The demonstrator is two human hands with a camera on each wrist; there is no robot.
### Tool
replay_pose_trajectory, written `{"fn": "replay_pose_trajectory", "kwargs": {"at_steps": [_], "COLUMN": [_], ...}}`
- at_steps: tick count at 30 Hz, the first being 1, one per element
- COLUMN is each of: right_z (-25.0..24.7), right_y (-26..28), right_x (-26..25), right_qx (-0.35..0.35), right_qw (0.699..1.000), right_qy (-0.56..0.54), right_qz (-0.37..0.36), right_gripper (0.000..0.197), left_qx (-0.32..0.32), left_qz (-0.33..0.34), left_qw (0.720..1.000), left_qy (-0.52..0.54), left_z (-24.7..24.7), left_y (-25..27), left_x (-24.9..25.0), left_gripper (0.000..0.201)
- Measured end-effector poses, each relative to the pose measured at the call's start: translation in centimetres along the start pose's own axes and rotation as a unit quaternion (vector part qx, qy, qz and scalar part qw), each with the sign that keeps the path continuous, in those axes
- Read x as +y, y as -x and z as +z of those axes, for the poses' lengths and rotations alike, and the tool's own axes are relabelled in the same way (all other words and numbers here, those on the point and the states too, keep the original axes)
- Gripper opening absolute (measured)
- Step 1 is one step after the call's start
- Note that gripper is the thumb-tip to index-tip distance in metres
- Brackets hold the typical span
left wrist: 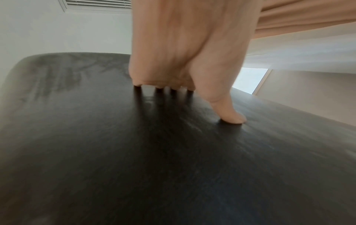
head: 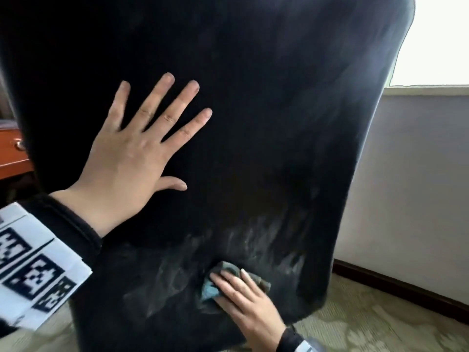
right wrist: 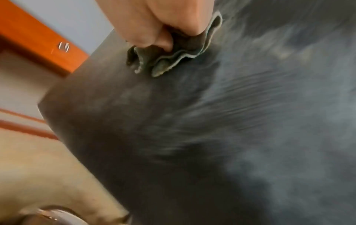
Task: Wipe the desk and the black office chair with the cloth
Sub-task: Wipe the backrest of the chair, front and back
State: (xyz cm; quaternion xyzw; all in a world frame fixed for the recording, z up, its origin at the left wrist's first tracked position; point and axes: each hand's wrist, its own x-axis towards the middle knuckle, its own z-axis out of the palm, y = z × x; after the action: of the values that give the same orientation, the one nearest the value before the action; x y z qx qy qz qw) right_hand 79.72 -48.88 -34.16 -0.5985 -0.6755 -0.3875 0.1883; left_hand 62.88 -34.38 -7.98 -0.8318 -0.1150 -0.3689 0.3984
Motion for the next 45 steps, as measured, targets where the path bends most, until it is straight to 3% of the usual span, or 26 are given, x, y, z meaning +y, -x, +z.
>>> {"fn": "replay_pose_trajectory", "kwargs": {"at_steps": [2,5,8,11,13,15,18,21,23,26,28,30,33,36,38,39,40,41,42,43,44,45], "right_z": [-2.7,-7.0,-4.2,1.0,0.4,-2.4,-7.1,-6.1,-1.7,1.9,1.0,-2.0,-6.7,-6.2,-2.3,-0.3,0.8,2.2,2.5,1.2,0.2,-1.7], "right_y": [-1.2,-4.4,-3.4,2.0,3.5,1.9,-3.5,-4.1,-0.1,6.2,6.0,3.5,-2.3,-1.7,0.8,2.6,4.1,4.8,5.4,5.5,5.7,5.1], "right_x": [3.2,7.9,5.8,1.7,2.2,4.4,8.5,7.5,4.6,2.4,3.5,5.0,8.2,8.3,4.8,2.9,2.2,2.3,2.1,2.1,2.8,4.7], "right_qx": [0.002,0.102,0.137,0.052,-0.045,-0.056,0.059,0.122,0.059,-0.115,-0.131,-0.097,0.030,0.094,0.007,-0.025,-0.137,-0.137,-0.165,-0.215,-0.230,-0.178], "right_qw": [1.000,0.993,0.981,0.996,0.997,0.996,0.997,0.985,0.993,0.991,0.986,0.988,0.997,0.991,0.993,0.984,0.939,0.937,0.942,0.939,0.965,0.982], "right_qy": [0.016,0.010,-0.044,-0.059,-0.047,-0.025,-0.047,-0.070,-0.080,-0.059,-0.047,-0.049,-0.072,-0.086,-0.096,-0.112,-0.234,-0.101,-0.072,-0.176,-0.094,-0.060], "right_qz": [-0.023,0.063,0.132,0.051,-0.027,-0.070,0.017,0.100,0.065,-0.039,-0.087,-0.106,-0.001,0.043,0.074,0.135,0.213,0.306,0.285,0.203,0.083,-0.035], "right_gripper": [0.034,0.038,0.037,0.035,0.034,0.033,0.033,0.042,0.040,0.040,0.037,0.035,0.039,0.041,0.038,0.039,0.043,0.045,0.043,0.039,0.037,0.037], "left_qx": [-0.004,-0.007,-0.006,-0.006,-0.005,-0.010,-0.011,-0.015,-0.015,-0.021,-0.024,-0.029,-0.034,-0.066,-0.070,-0.068,-0.063,-0.059,-0.058,-0.061,-0.066,-0.068], "left_qz": [-0.004,-0.011,-0.012,-0.011,-0.012,-0.015,-0.021,-0.021,-0.027,-0.030,-0.033,-0.041,-0.051,-0.049,-0.058,-0.061,-0.062,-0.063,-0.064,-0.063,-0.061,-0.063], "left_qw": [1.000,1.000,1.000,1.000,1.000,1.000,1.000,0.999,0.999,0.999,0.999,0.998,0.998,0.996,0.995,0.995,0.996,0.996,0.996,0.996,0.995,0.995], "left_qy": [0.005,0.010,0.011,0.012,0.014,0.016,0.018,0.019,0.014,0.014,0.017,0.023,0.025,0.028,0.028,0.029,0.032,0.036,0.036,0.034,0.035,0.037], "left_z": [0.0,0.1,0.1,-0.1,0.0,0.0,0.2,0.2,0.2,0.1,-0.1,-0.1,0.1,1.0,1.7,1.9,2.0,2.0,2.0,1.9,1.9,1.9], "left_y": [0.1,0.1,0.3,0.3,0.3,0.4,0.6,0.7,0.9,1.2,1.2,1.4,2.0,3.5,4.4,4.7,4.8,4.7,4.6,4.4,4.4,4.4], "left_x": [-0.2,-0.3,-0.2,-0.1,-0.3,-0.4,-0.6,-0.5,-0.7,-0.7,-0.7,-0.6,0.0,1.9,2.8,3.0,3.0,2.9,2.8,2.8,2.9,3.0], "left_gripper": [0.108,0.107,0.106,0.105,0.106,0.106,0.105,0.105,0.106,0.106,0.106,0.107,0.111,0.123,0.126,0.126,0.126,0.125,0.124,0.124,0.124,0.125]}}
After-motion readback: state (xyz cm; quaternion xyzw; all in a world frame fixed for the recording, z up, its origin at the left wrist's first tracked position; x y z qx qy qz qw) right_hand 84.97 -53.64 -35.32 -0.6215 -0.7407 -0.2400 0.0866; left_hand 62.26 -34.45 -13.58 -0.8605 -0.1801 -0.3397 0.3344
